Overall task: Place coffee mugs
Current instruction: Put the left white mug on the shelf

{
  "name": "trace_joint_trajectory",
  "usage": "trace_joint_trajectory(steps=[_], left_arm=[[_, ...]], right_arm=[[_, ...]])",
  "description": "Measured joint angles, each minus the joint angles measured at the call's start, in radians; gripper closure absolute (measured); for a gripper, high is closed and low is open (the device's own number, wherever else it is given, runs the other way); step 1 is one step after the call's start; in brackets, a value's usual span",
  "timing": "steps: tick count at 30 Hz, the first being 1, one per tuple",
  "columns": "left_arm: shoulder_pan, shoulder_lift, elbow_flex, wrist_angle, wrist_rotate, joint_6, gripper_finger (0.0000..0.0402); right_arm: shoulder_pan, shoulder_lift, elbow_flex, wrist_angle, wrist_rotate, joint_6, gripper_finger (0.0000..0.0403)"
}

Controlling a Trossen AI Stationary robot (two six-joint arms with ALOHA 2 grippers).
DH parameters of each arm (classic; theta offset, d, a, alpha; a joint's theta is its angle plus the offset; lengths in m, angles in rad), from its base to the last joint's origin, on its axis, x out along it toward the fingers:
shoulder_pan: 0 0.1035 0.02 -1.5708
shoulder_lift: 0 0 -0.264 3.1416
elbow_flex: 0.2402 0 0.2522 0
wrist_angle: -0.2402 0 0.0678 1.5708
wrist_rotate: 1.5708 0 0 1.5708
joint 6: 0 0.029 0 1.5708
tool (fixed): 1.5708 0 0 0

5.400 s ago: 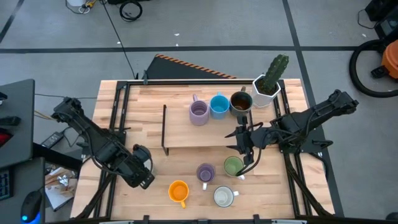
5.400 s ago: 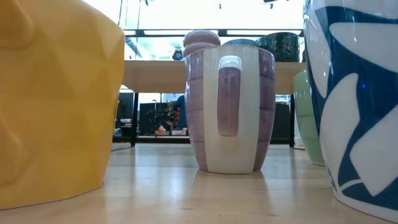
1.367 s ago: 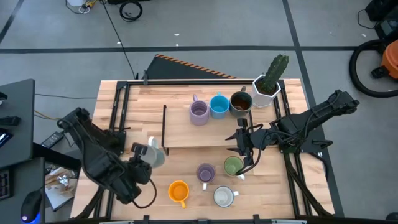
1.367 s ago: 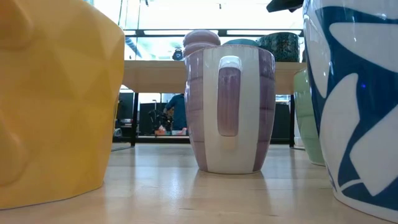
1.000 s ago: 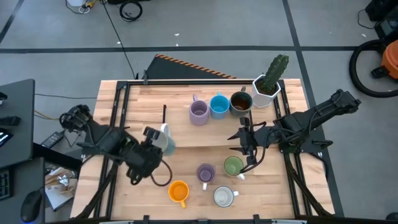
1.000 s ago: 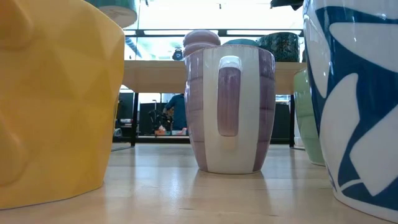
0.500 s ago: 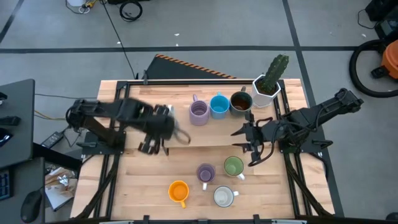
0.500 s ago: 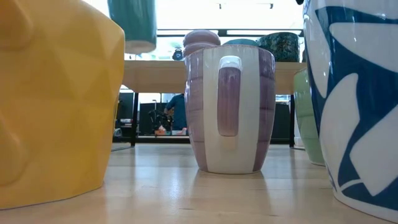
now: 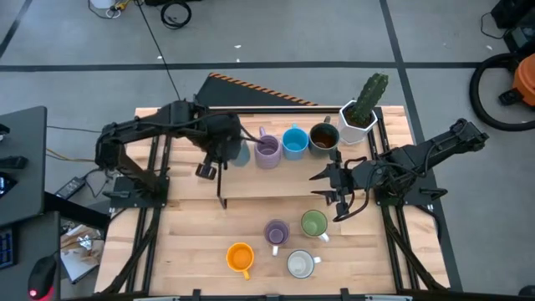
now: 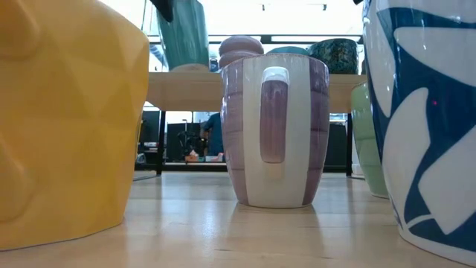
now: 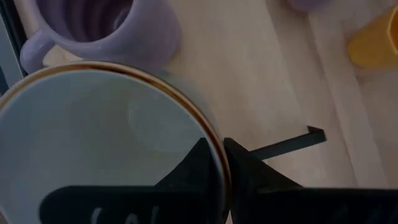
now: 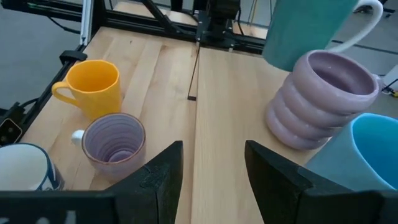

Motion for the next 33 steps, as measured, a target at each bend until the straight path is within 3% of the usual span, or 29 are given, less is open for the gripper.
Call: trace_joint_trajectory(steps=[14,30,33], left_arm=[[0.082,0.094,-0.001,0.000,0.032,0.091,0.0370],[0.095,0.130,-0.001,-0.022,0.014,0.040,0.0370],[0.095,0.130,-0.001,-0.016,0.012,0.013,0.0348]], right_arm=[[0.000,0.000,0.000,0.019,-0.005,0.000,0.0225],[0.001,0.001,-0.001,0.020,-0.008,-0.002,0.0225],[0.001,0.001,-0.001,0.020,-0.008,-0.002,0.0225]])
